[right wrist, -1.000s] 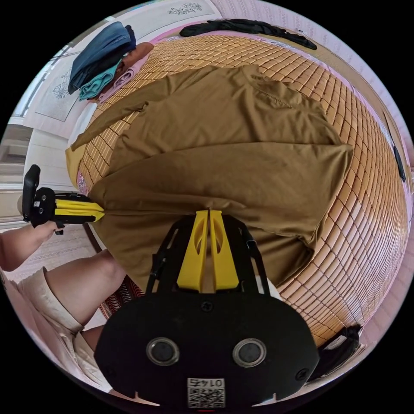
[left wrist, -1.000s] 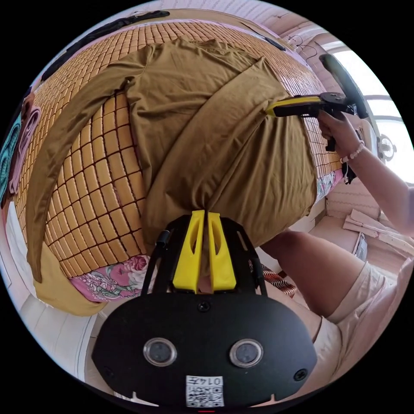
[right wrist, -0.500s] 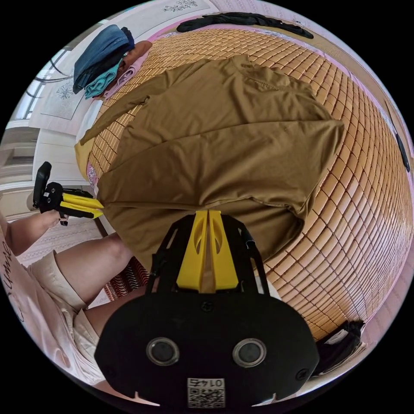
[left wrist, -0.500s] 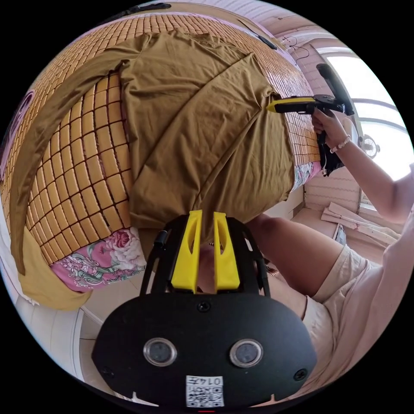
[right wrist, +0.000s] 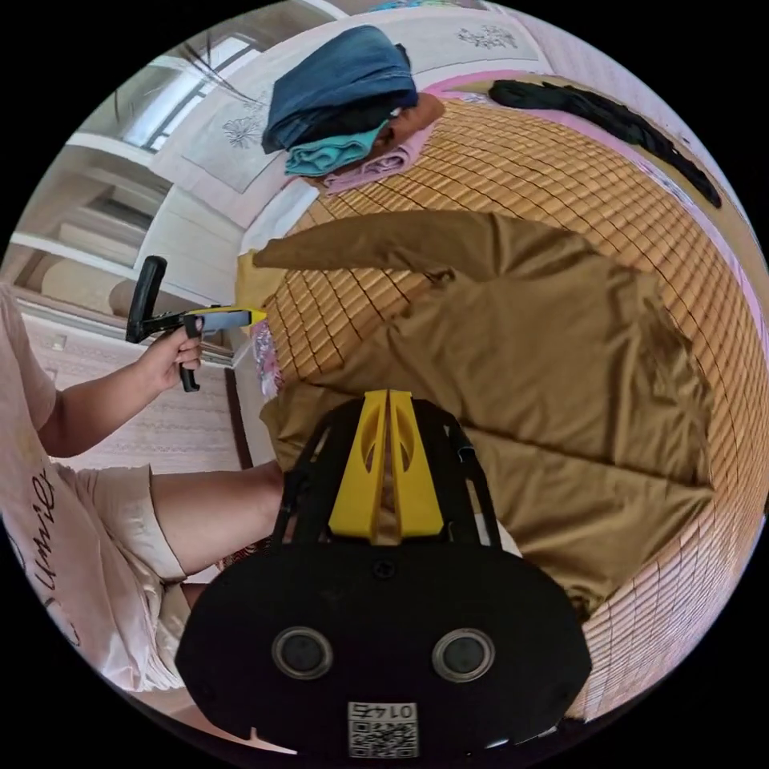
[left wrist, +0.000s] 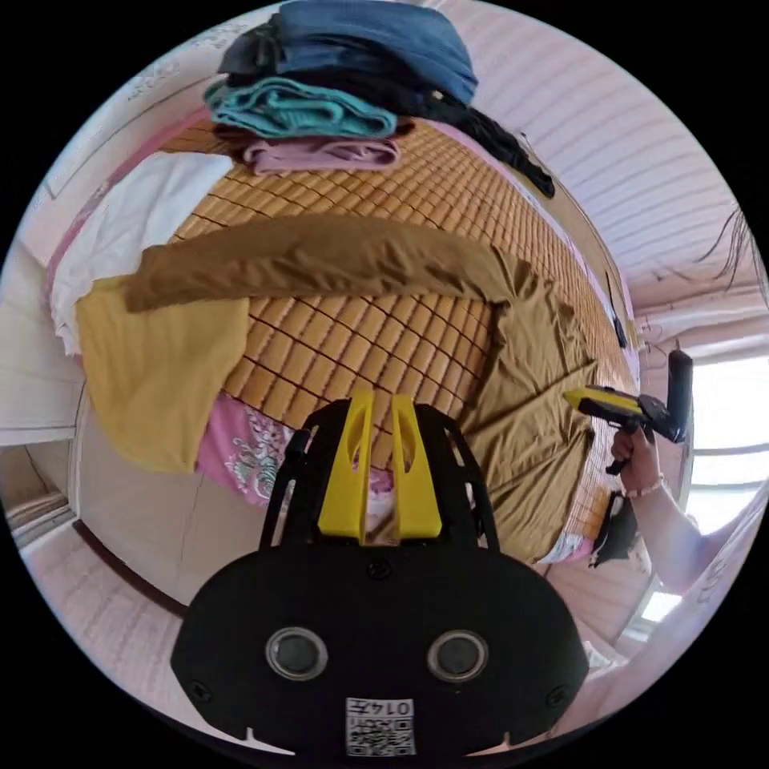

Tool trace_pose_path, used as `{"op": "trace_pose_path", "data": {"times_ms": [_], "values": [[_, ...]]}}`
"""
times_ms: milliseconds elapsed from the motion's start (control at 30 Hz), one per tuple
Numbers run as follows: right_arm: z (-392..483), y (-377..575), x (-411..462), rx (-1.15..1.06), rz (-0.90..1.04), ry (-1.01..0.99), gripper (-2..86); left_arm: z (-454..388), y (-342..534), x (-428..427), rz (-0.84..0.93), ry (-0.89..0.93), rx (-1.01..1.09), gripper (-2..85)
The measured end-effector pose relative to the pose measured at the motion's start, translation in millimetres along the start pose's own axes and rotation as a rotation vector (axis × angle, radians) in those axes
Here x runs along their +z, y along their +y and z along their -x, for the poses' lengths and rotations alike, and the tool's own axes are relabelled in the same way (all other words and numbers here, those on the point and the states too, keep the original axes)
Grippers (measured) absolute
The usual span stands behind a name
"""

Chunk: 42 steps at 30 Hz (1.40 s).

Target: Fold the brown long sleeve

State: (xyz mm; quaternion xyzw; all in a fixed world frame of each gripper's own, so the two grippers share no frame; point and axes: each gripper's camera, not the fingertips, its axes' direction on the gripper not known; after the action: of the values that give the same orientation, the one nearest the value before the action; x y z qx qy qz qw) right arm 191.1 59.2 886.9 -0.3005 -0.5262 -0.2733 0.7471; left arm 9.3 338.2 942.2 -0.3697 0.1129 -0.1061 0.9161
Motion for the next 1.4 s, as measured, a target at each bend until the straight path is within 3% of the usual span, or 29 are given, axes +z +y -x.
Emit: {"op": "trace_pose_path", "data": {"times_ms": [167,333,700,800,900,1033,1200,1400], "values": [[56,-89,49,-0.225,0.006,-0.065,0.3,66,-4,-48,-0.244,-0.224,-0.100,5.3],[113,-172,91,-0.377,0.013,-0.153,1.2,132,-3,-58,-0.314,-0.312,-0.251,5.9],[229,-297,213,-0.484,0.204,-0.103,9.7,202,1,-1,-0.281,-0.186,-0.347,6.5],[243,-300,240,-0.510,0.267,-0.014,5.5,206,-1,2,-0.261,-0.217,-0.303,4.6],[234,-295,223,-0.491,0.259,-0.078,1.9,199,-4,-5,-0.267,-0.264,-0.240,3.3],[181,-269,144,-0.332,0.062,-0.268,0.7,168,-6,-24,-0.330,-0.297,-0.057,2.2],[104,-188,24,-0.187,-0.196,-0.381,0.4,107,-11,-42,-0.407,-0.112,0.176,1.1],[0,-3,-125,0.092,-0.443,-0.499,0.4,-20,-14,-22,-0.392,0.178,0.609,0.7]]}}
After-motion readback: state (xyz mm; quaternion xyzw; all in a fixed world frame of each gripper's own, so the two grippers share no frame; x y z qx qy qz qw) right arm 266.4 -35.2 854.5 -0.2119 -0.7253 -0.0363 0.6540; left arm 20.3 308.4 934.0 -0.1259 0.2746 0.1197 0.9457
